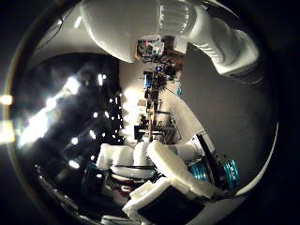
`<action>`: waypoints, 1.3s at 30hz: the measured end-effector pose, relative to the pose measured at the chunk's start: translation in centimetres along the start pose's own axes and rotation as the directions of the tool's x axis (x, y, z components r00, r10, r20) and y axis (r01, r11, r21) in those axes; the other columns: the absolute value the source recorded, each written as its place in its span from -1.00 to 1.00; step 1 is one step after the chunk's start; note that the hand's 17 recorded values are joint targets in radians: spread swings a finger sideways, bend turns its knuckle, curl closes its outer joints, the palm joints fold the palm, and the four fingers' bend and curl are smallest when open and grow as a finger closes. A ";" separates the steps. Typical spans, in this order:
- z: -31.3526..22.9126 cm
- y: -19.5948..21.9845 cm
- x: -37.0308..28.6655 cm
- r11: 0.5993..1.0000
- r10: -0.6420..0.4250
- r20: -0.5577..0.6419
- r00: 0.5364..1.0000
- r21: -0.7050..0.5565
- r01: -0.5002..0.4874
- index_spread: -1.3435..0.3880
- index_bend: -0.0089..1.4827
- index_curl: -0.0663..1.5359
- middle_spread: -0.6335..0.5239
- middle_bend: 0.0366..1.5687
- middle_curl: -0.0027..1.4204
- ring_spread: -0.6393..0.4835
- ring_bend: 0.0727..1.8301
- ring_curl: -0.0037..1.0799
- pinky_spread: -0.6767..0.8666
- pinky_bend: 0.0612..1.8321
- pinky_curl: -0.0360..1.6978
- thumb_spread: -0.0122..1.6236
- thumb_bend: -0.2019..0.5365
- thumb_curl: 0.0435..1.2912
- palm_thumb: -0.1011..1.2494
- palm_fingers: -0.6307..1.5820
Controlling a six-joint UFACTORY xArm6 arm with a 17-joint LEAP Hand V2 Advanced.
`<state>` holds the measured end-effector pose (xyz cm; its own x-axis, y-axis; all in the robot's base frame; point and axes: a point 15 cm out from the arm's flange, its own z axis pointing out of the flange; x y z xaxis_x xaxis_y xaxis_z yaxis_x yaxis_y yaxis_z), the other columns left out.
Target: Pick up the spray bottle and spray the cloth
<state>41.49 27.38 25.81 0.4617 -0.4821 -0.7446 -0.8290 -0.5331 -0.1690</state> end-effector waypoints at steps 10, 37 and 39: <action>-2.9 1.6 3.8 0.997 0.062 -0.191 0.980 -0.031 -0.069 0.26 -0.72 -0.46 0.32 -0.82 -0.61 0.39 -0.88 -0.62 0.30 -0.76 -0.60 0.37 -0.52 -0.64 -0.21 -0.40; -16.0 8.7 4.8 0.976 0.211 -0.336 0.918 0.127 -0.178 0.27 -0.72 -0.46 0.37 -0.82 -0.62 0.42 -0.88 -0.65 0.30 -0.80 -0.58 0.36 -0.51 -0.64 -0.24 -0.40; -16.2 9.3 5.1 0.973 0.224 -0.336 0.915 0.135 -0.189 0.27 -0.72 -0.46 0.37 -0.81 -0.61 0.42 -0.88 -0.65 0.30 -0.80 -0.58 0.36 -0.51 -0.64 -0.22 -0.40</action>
<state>41.23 8.68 30.94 0.3424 -0.7943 -0.5019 -0.9362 -0.3337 -0.1106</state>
